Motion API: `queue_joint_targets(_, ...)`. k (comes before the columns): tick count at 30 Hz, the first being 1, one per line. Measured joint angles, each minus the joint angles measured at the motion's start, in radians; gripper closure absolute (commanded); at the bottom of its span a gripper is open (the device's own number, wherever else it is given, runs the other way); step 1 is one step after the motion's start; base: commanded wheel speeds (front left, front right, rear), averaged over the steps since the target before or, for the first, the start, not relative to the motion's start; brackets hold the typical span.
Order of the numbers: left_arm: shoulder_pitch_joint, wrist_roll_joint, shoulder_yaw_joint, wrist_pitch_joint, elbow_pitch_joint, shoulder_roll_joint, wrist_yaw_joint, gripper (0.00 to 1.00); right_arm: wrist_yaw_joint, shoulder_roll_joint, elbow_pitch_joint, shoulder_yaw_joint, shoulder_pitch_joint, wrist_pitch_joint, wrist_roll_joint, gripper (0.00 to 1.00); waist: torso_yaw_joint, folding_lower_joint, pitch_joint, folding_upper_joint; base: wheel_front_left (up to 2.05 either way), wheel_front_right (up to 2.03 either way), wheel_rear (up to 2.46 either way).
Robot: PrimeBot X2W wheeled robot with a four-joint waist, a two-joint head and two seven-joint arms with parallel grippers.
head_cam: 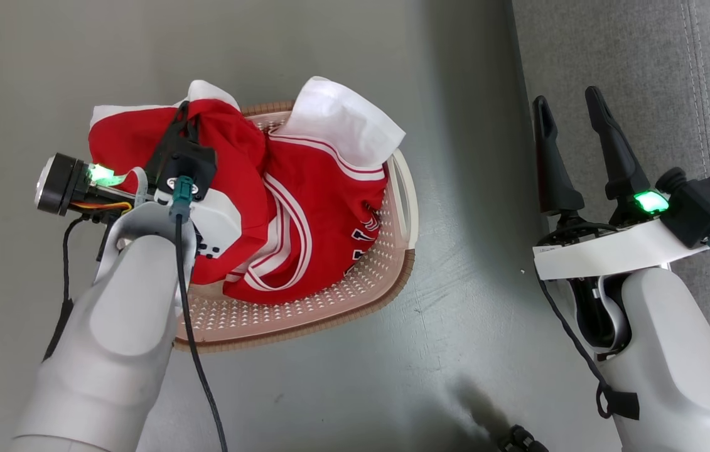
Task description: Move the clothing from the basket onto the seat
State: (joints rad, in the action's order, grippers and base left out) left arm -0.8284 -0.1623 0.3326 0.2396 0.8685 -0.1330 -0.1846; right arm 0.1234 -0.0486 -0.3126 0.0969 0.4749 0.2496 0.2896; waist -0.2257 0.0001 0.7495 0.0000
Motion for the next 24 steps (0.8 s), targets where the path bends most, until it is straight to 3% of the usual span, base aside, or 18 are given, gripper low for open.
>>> queue_joint_targets(12, 0.083, 0.066, -0.039, 0.007, -0.115, 0.011, -0.001, 1.0, 0.0, 0.0, -0.018, 0.002, 0.0, 0.002, -0.052, 0.0, 0.03, 0.0, -0.059, 0.0, 0.0, 0.0, 0.0)
queue_joint_targets(24, 0.181, 0.138, -0.064, 0.008, -0.313, 0.015, 0.002, 1.0, 0.0, -0.001, -0.048, 0.011, -0.004, 0.002, -0.09, 0.0, 0.065, -0.0001, -0.147, 0.0, 0.0, 0.0, 0.0)
